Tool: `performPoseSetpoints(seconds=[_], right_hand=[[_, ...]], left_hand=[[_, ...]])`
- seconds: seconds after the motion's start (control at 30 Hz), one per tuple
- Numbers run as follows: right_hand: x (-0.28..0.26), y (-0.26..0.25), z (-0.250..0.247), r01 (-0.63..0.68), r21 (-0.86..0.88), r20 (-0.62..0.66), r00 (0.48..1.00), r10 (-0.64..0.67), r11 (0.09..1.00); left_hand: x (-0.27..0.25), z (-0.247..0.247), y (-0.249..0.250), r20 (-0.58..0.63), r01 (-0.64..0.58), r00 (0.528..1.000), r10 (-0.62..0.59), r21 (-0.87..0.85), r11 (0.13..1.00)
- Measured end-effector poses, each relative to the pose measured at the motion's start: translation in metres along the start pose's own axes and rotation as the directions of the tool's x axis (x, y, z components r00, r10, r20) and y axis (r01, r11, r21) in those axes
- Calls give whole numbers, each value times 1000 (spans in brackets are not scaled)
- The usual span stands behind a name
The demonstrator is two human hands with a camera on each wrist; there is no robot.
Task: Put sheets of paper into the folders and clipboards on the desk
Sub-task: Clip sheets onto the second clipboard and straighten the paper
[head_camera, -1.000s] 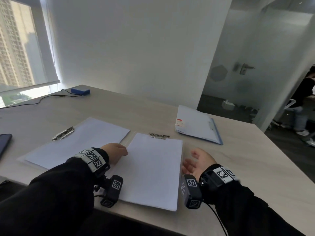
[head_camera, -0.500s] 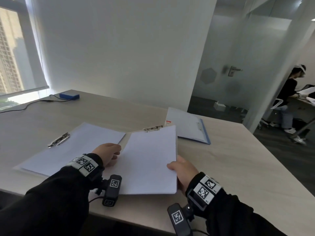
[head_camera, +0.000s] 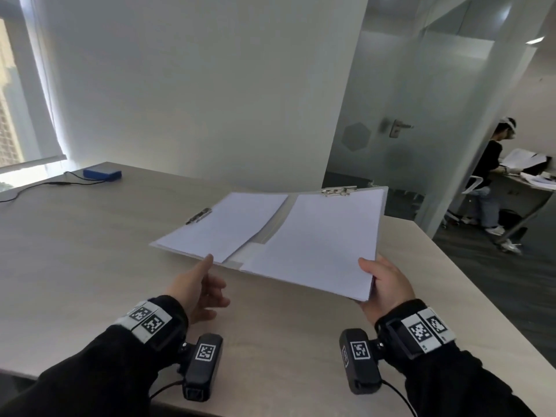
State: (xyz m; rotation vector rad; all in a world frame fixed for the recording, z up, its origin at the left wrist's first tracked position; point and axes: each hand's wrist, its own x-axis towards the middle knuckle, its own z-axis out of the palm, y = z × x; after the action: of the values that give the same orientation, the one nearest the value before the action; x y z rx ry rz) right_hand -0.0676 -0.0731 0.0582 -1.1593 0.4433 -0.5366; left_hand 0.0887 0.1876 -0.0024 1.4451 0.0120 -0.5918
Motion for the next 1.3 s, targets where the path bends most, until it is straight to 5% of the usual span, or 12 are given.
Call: performPoseSetpoints(seconds=[0.07,0.23,0.43,0.6,0.83,0.97,1.1,1.3], right_hand=[[1,1,-9,-3,14,-22,1000,3,1000],[-1,16,-25,-43,-2,-35,998,43,999],[1,24,-30,-89,-24,-58,994,87,996],[7,29,-23,-85,-34,-38,996,83,996],[4,28,-22,-87,-151,91,991,102,985],[17,36,-28,-82,-202,-10,997,82,976],[32,46,-31,-174,-12,-133,976,170,985],[55,58,-34,-109,198,-80,989,127,974]], left_hand=[[3,7,-3,62,68,996,-65,-47,997],[11,20,1,2,-55,998,59,-297,953],[5,38,1,58,-287,952,300,-161,944],[0,40,-4,251,-307,922,295,10,952],[21,47,-12,79,-185,981,179,81,979],[29,52,-17,78,-145,987,143,12,989],[40,65,-17,38,-159,986,159,-5,987],[64,82,-12,-39,-274,960,277,75,959]])
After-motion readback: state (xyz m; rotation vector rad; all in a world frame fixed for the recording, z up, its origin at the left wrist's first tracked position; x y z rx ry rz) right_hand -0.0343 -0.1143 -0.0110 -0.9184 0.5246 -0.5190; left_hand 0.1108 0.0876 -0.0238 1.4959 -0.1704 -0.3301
